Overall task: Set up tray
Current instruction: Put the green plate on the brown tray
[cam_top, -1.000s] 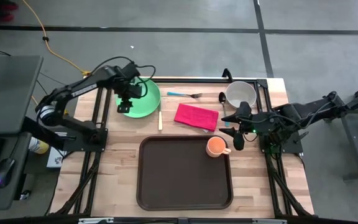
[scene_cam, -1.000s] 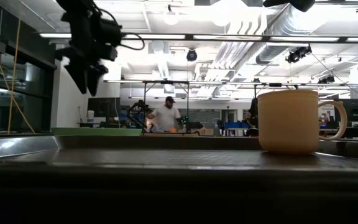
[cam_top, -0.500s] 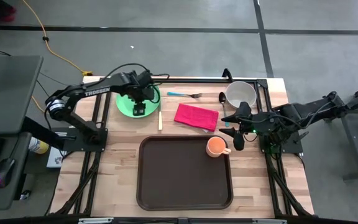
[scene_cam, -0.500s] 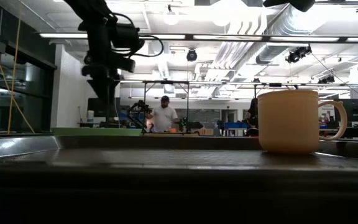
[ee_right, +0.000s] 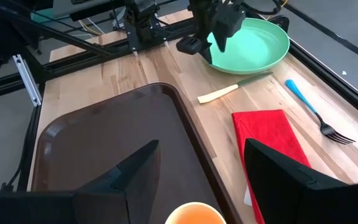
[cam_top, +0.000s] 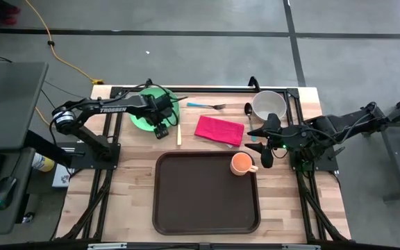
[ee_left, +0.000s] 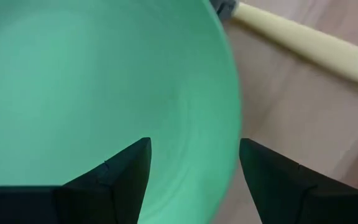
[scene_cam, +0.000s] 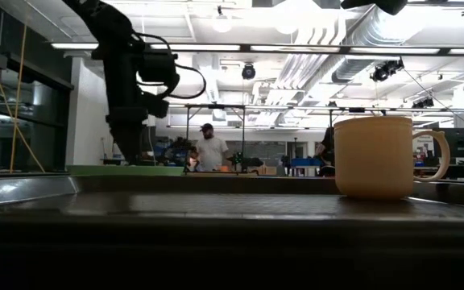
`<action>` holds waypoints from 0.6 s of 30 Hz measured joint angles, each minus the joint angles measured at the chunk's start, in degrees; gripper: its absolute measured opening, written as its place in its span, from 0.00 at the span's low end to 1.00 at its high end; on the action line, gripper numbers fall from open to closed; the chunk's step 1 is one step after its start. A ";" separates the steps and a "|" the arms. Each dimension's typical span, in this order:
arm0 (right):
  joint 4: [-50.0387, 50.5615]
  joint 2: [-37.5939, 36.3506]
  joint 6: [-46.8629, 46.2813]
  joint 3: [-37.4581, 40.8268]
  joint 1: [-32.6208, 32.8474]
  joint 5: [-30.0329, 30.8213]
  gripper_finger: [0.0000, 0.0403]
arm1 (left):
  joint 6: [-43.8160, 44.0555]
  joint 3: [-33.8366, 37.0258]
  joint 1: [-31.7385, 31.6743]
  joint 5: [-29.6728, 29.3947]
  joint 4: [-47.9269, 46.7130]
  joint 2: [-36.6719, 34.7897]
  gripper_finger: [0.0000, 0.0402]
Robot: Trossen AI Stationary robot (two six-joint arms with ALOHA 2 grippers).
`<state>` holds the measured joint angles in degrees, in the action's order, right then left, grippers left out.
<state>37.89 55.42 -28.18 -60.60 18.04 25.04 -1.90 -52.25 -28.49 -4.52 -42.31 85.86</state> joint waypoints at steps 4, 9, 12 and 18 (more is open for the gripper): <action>0.00 0.00 0.17 0.00 0.00 0.02 0.52 | 0.01 0.73 0.07 4.41 1.00 -0.03 0.69; 0.00 0.00 0.17 0.00 0.00 0.02 0.52 | -0.51 0.73 0.39 1.70 0.61 0.12 0.69; 0.00 0.01 0.17 0.00 0.00 0.02 0.52 | -0.80 0.73 0.37 1.47 0.51 0.73 0.69; -0.10 0.02 0.10 0.00 0.00 0.02 0.52 | -1.25 0.73 0.39 1.05 0.78 2.99 0.69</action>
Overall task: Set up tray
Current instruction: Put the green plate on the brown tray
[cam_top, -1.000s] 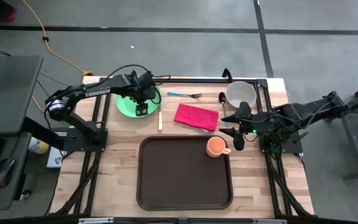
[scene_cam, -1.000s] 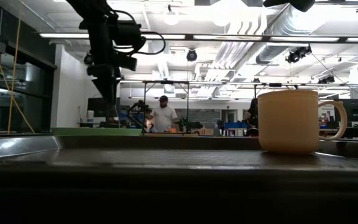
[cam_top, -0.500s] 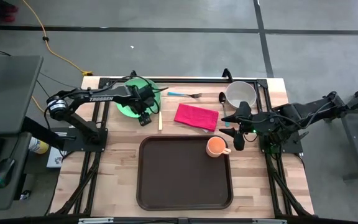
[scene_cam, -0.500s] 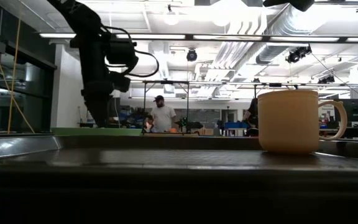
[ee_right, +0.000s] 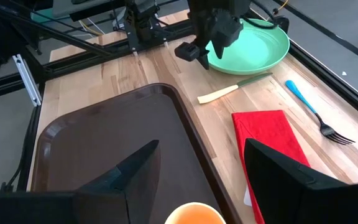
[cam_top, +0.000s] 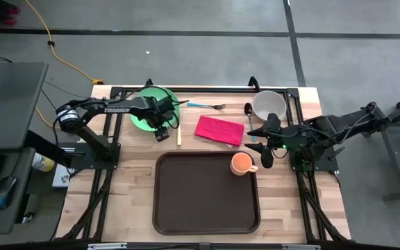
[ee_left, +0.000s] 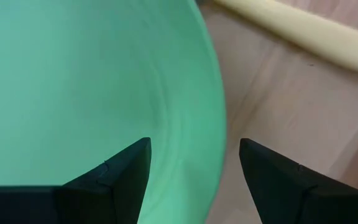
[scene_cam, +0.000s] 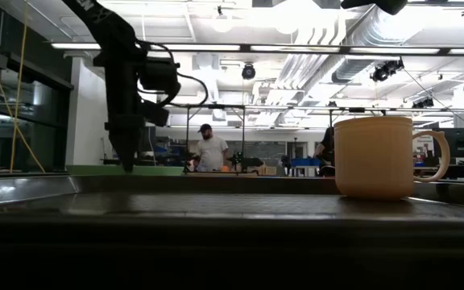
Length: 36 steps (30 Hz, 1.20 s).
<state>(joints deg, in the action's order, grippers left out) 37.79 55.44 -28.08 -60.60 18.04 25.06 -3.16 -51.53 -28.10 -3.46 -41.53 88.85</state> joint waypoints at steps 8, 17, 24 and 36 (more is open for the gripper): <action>-1.11 0.00 -0.27 0.00 0.00 -0.06 0.52 | -1.60 0.00 0.00 -0.15 1.25 3.92 0.69; -2.22 0.00 -0.63 0.00 0.00 -0.15 0.52 | -4.15 -0.26 0.07 -2.01 1.28 6.41 0.51; -2.22 0.00 -1.47 0.00 0.00 -0.40 0.52 | -5.90 -0.26 0.17 -3.35 0.60 6.36 0.15; -2.22 -0.01 -1.48 0.00 0.00 -0.04 0.52 | -9.63 -1.06 3.04 -3.72 -6.22 -1.26 0.06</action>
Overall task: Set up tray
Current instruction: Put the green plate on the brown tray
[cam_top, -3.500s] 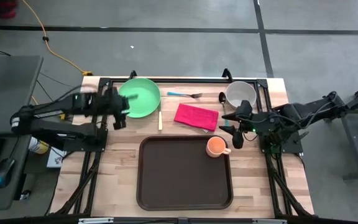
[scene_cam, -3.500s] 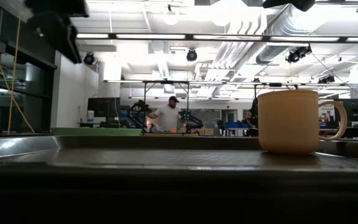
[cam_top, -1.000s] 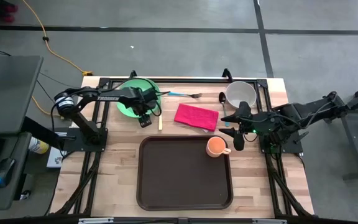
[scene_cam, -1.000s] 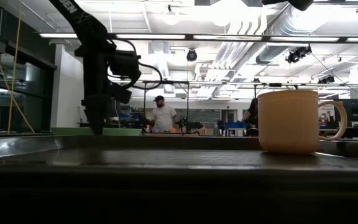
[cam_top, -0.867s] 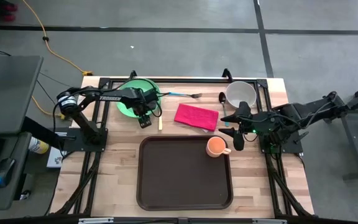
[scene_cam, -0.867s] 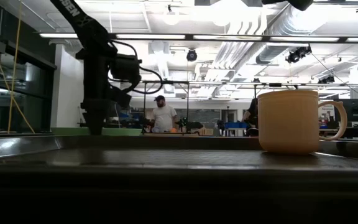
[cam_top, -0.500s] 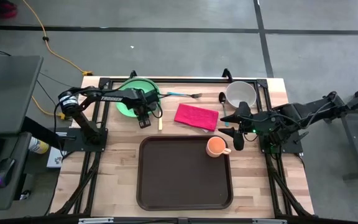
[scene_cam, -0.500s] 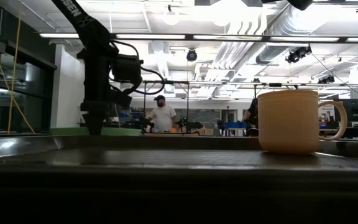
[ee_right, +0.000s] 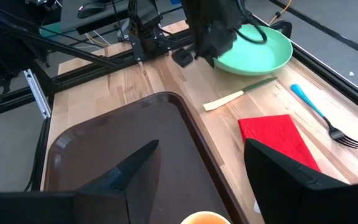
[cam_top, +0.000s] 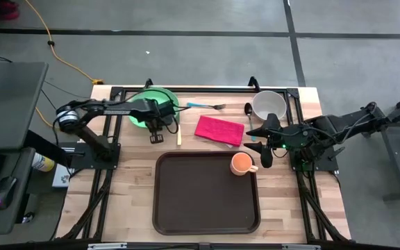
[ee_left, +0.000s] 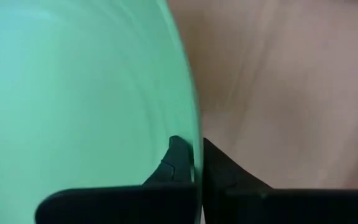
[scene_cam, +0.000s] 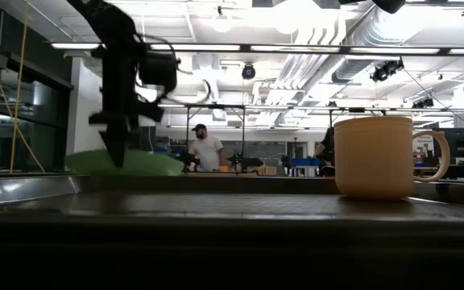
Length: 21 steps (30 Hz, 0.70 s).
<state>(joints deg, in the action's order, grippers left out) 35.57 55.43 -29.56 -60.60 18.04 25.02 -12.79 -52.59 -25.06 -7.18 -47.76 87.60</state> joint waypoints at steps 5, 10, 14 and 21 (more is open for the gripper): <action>0.09 0.01 0.02 0.00 0.00 0.18 0.52 | -2.36 -4.29 0.00 1.07 -7.05 -6.86 0.04; 0.31 0.01 0.04 0.00 0.00 1.14 0.52 | -4.52 -10.49 0.75 0.64 -11.67 -14.00 0.04; 1.47 0.01 0.02 0.00 0.00 2.31 0.52 | -6.83 -16.50 3.51 0.59 -14.84 -17.39 0.04; 2.39 0.01 0.02 0.01 0.00 3.43 0.52 | -17.88 -27.24 15.67 4.05 -18.82 -18.23 0.04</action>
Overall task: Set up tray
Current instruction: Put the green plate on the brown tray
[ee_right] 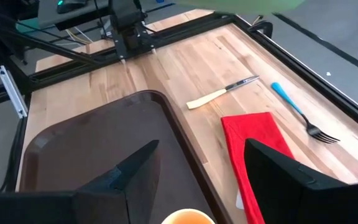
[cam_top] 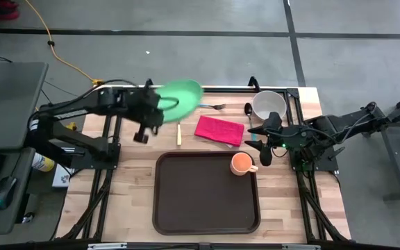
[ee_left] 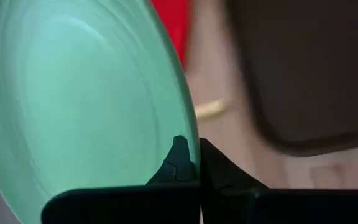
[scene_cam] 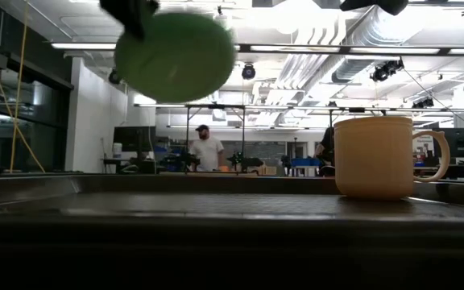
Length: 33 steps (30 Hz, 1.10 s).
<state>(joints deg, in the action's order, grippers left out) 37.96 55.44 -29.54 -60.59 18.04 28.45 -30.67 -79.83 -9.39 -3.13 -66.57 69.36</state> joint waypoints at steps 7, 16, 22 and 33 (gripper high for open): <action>2.94 -0.01 -3.04 0.01 -0.04 4.44 0.52 | -5.63 -1.93 15.77 -3.31 -0.74 0.48 0.04; 5.80 -1.47 -10.00 0.01 -0.08 17.84 0.52 | -11.99 -1.95 30.76 -11.29 0.20 10.36 0.04; 5.89 -4.54 -11.45 0.01 -1.03 22.25 0.52 | -18.58 -1.95 36.42 -10.08 5.83 19.16 0.04; 5.05 -10.91 -7.77 0.01 -6.17 16.80 0.52 | -18.46 -1.98 36.82 -1.27 23.63 27.70 0.04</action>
<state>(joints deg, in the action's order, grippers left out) 43.02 44.53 -37.31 -60.58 11.87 45.25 -49.13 -81.80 27.44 -4.40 -42.94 97.06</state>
